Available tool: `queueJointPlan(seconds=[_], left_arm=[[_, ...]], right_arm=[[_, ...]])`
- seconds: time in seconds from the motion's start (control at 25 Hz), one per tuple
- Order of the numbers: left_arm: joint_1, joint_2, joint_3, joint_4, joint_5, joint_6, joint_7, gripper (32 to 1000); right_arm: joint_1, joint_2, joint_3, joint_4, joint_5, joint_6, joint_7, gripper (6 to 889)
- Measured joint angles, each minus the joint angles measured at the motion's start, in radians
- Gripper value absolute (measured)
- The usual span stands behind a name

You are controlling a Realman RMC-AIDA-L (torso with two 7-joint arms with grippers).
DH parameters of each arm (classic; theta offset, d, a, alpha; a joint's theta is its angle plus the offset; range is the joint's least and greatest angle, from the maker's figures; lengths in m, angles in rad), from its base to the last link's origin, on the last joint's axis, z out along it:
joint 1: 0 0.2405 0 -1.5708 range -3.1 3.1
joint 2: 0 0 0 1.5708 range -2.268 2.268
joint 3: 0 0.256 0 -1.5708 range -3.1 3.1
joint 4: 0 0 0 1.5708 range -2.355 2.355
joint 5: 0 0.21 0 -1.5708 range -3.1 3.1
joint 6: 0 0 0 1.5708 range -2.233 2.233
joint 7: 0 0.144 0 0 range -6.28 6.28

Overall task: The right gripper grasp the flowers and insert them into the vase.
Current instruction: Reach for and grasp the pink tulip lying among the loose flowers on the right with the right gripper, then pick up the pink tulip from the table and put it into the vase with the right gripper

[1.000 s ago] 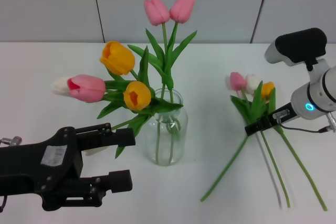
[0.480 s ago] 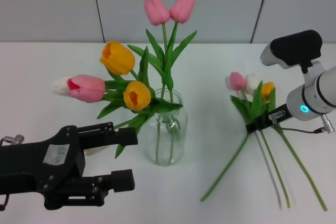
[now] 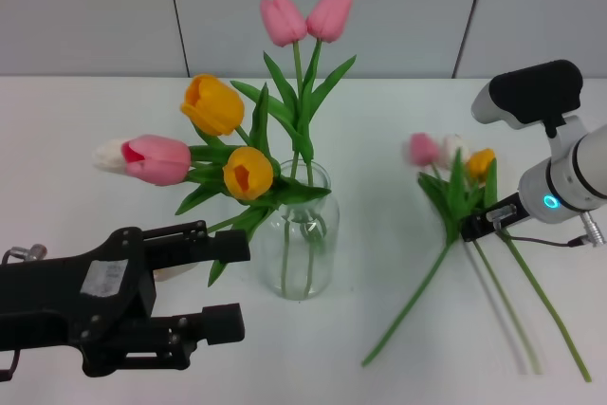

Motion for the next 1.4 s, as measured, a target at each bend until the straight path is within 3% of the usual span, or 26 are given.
queueJointPlan(seconds=[0.08,0.6,1.12,1.4], left_arm=[[-0.001,0.0004,0.000,-0.001,0.000,0.000,0.003,803],[0.009,0.0070,-0.003,-0.010,0.000,0.002,0.009,803],[0.023,0.0099,-0.007,-0.012,0.000,0.003,0.009,803],[0.030,0.0104,-0.008,-0.012,-0.003,0.003,0.009,803]], right_arm=[[-0.003,-0.001,0.000,0.000,0.000,0.000,0.001,129],[-0.017,-0.005,0.002,-0.063,0.000,-0.031,0.003,39],[-0.142,0.005,-0.001,-0.456,0.021,-0.240,-0.021,33],[-0.239,0.006,-0.073,-0.685,0.245,-0.323,-0.114,33]])
